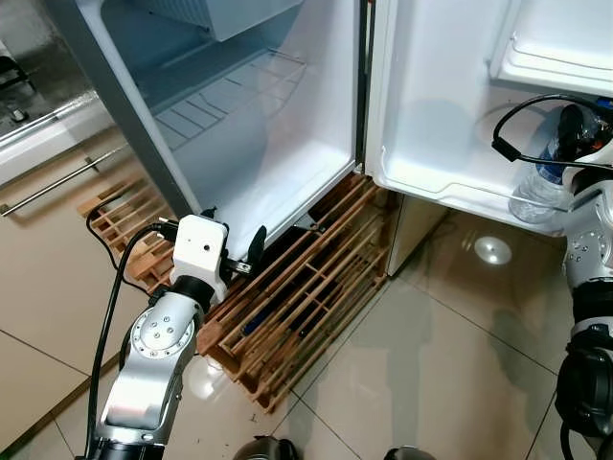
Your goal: Restocking fridge
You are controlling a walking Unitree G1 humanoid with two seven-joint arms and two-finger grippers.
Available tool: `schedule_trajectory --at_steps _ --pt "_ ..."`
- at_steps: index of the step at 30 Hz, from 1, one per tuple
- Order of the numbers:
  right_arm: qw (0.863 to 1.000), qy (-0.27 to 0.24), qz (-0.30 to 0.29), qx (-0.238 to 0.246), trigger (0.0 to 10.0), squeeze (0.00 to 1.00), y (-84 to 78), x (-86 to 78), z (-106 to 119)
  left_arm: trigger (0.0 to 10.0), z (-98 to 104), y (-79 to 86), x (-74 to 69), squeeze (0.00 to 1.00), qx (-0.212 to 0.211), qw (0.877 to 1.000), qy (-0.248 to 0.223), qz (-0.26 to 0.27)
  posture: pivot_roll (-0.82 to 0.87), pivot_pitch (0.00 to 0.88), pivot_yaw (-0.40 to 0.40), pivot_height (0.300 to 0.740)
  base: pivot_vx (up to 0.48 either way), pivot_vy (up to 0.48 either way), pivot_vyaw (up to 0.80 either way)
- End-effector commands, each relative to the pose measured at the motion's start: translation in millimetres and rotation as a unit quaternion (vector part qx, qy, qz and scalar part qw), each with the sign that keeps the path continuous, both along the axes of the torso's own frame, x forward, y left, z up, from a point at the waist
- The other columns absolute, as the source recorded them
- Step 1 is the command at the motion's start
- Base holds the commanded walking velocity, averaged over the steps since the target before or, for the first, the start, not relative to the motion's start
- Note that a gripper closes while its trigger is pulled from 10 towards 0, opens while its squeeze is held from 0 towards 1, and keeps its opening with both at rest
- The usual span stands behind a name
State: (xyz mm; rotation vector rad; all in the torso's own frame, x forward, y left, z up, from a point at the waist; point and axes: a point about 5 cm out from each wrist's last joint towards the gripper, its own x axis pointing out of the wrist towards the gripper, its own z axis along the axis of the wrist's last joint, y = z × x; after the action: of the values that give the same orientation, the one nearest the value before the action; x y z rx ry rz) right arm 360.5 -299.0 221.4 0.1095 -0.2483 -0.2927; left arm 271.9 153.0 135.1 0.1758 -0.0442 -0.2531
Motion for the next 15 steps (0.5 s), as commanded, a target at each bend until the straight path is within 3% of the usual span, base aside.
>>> schedule_trajectory --at_steps 1,7,15 --pt "0.997 0.079 -0.006 0.011 10.0 1.00 5.4 -3.0 -34.9 10.0 -0.2 1.3 0.3 0.00 0.009 1.000 0.003 0.004 -0.02 0.112 0.142 0.740 0.000 0.000 0.00" --pt "0.997 0.073 -0.026 -0.015 10.0 1.00 13.6 -8.2 -28.0 10.0 -0.2 1.1 0.4 0.00 0.009 1.000 0.002 0.006 -0.03 0.113 0.138 0.740 0.000 0.000 0.00" --pt "0.994 0.047 -0.093 -0.035 10.0 1.00 30.9 -39.4 -7.6 10.0 0.6 -0.7 1.2 0.00 0.007 1.000 -0.002 0.006 -0.04 0.111 0.131 0.740 0.000 0.000 0.00"
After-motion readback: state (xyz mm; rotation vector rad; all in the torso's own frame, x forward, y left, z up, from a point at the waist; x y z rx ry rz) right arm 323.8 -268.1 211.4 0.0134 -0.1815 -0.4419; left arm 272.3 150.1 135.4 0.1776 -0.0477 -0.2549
